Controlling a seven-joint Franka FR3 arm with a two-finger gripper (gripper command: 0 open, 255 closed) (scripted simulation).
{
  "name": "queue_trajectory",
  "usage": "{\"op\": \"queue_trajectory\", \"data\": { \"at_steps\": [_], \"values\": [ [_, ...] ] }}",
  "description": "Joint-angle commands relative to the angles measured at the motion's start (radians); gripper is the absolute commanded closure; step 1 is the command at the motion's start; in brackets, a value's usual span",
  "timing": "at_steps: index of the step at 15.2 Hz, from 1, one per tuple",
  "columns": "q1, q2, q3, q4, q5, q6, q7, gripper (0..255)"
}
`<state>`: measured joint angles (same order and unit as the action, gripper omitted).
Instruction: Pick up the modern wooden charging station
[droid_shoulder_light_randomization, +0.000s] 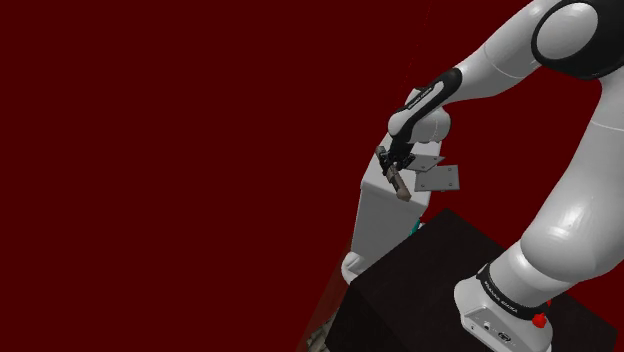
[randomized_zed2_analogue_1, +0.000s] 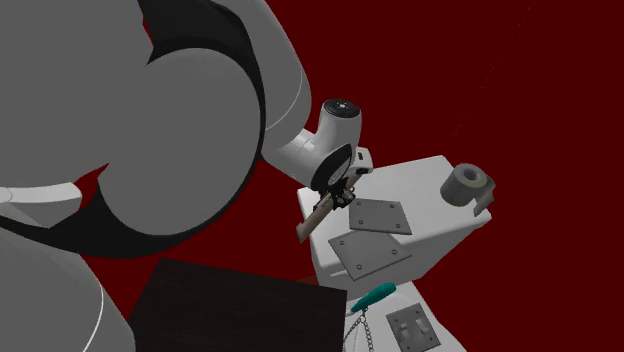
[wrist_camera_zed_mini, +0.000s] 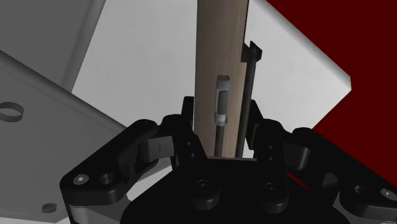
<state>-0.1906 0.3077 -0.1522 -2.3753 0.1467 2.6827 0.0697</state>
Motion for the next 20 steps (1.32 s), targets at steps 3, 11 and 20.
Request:
{"op": "queue_trajectory", "data": {
  "at_steps": [3, 11, 20],
  "values": [
    [0.0, 0.001, 0.0, 0.0, 0.0, 0.0, 0.0, 255],
    [0.012, -0.065, -0.015, -0.004, -0.028, -0.06, 0.023, 255],
    [0.022, -0.175, -0.033, 0.002, -0.074, -0.174, 0.057, 255]
  ]
}}
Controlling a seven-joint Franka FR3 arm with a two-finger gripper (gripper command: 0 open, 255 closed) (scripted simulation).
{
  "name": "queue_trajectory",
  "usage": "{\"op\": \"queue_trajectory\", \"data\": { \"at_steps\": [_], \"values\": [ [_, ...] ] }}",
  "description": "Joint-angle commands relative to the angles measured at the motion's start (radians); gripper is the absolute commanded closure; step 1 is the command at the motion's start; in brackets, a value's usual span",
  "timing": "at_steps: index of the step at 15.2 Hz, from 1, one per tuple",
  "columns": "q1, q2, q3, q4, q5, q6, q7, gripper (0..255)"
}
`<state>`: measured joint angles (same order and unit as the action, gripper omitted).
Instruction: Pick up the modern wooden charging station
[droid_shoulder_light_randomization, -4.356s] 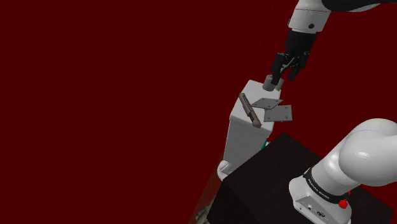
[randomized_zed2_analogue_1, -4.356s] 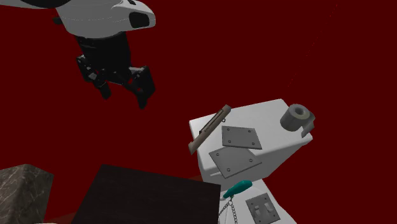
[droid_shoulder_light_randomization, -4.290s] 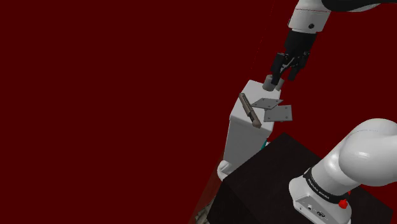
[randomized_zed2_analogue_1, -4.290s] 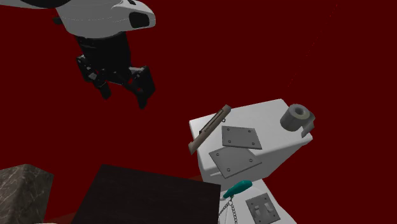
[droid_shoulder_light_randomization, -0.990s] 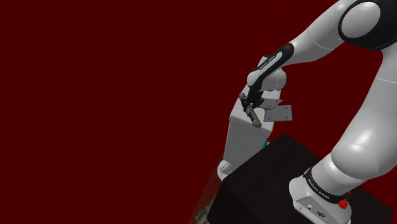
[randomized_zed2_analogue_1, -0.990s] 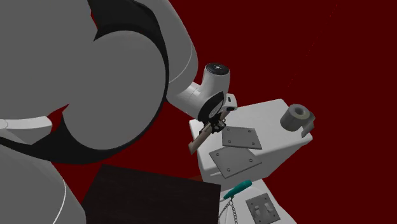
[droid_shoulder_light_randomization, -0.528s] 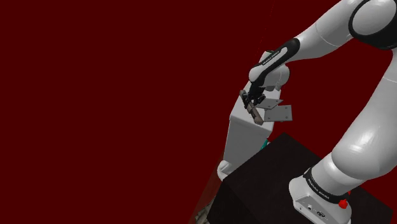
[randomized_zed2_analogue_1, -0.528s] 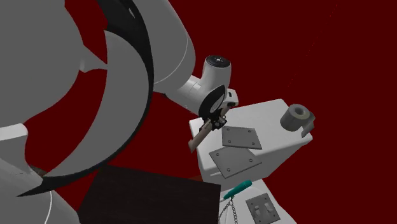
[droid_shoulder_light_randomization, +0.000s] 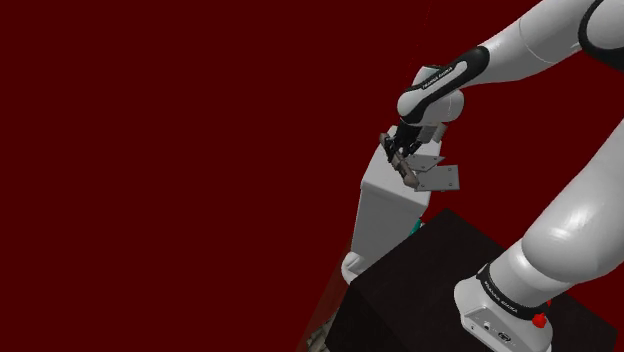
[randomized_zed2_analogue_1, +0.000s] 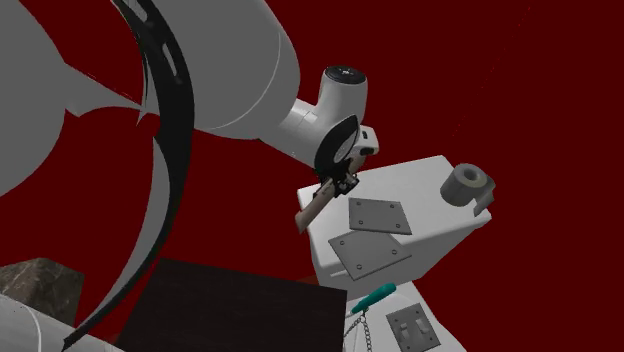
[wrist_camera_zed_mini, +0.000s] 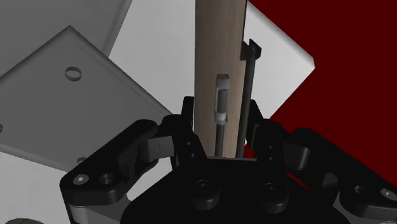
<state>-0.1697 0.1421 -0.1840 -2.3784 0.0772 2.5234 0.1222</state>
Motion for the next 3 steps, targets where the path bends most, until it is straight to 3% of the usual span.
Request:
{"op": "queue_trajectory", "data": {
  "at_steps": [1, 3],
  "values": [
    [0.002, -0.021, -0.002, 0.007, -0.009, -0.028, 0.008, 255],
    [0.002, -0.022, -0.002, 0.008, -0.01, -0.03, 0.008, 255]
  ]
}}
